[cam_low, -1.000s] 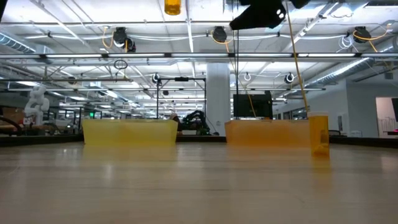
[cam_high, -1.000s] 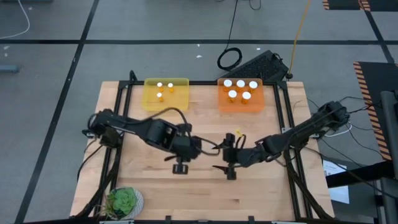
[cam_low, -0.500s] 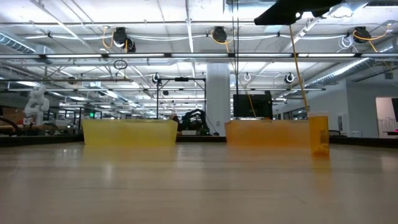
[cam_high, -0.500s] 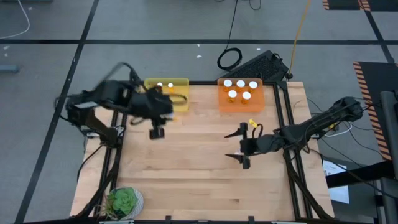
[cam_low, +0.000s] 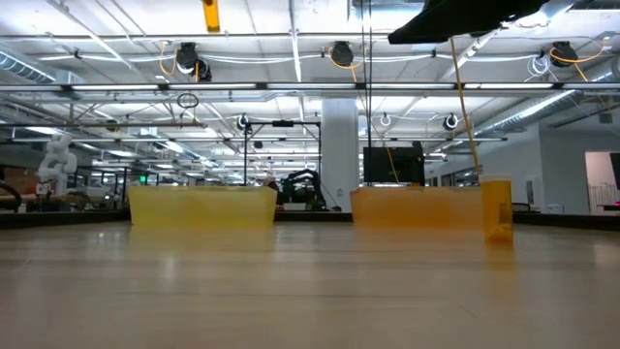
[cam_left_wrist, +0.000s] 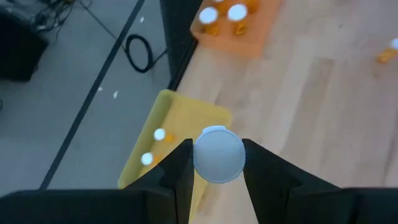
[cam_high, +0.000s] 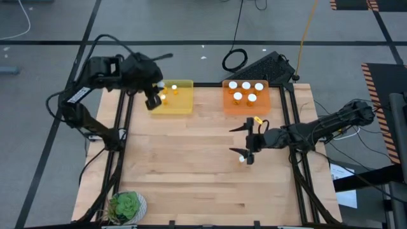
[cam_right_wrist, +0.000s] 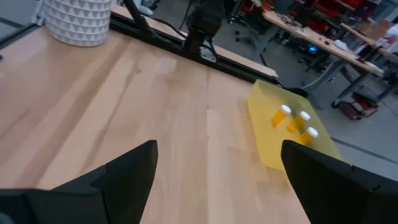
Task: Pick and place medicine bottles into bin by pill shape (circle, oval)
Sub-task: Put the small yellow pill bottle into the transparent yellow bin
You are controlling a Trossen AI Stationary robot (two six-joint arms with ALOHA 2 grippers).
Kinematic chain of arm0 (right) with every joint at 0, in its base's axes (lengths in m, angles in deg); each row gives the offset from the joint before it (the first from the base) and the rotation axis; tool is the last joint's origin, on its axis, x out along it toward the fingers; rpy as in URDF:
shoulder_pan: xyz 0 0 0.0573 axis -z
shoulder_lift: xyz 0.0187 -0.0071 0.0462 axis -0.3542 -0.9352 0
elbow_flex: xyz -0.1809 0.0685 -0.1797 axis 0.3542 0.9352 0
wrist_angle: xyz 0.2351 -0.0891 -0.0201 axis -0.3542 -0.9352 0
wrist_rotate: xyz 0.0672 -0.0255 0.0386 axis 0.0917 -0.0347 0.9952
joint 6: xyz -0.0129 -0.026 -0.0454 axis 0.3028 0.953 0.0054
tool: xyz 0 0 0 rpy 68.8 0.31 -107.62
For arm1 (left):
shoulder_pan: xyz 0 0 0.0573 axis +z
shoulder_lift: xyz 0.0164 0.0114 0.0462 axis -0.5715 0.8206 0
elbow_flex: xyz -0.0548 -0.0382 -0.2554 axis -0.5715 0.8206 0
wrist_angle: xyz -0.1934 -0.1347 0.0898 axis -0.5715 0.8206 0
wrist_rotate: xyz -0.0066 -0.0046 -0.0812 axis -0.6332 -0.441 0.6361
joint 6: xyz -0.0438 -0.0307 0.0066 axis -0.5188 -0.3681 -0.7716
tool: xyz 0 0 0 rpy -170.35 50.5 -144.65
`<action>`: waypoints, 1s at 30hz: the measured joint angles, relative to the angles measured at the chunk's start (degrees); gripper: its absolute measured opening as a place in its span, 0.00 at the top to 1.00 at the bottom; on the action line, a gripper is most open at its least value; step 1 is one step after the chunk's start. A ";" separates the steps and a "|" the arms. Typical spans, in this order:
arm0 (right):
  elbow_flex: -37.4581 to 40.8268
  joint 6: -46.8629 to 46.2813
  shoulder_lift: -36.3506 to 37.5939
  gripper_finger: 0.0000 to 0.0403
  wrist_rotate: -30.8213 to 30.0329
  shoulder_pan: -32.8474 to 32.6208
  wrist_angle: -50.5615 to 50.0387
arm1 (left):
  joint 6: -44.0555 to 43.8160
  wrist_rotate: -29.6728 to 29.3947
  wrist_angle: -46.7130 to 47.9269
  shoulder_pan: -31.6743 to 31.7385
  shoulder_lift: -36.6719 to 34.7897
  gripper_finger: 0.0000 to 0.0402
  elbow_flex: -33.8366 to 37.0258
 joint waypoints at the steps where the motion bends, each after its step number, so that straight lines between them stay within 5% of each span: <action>1: 0.00 -0.01 0.00 0.16 0.89 0.38 0.00 | 1.01 0.55 -0.01 1.33 0.19 0.69 0.01; 14: 0.00 -0.57 0.00 0.16 3.15 1.39 -0.07 | 5.88 3.83 -3.45 13.06 2.26 0.69 3.40; 30: -0.02 -1.66 -0.02 0.16 3.08 1.38 -2.08 | 6.17 10.40 -24.81 19.21 2.04 0.69 29.09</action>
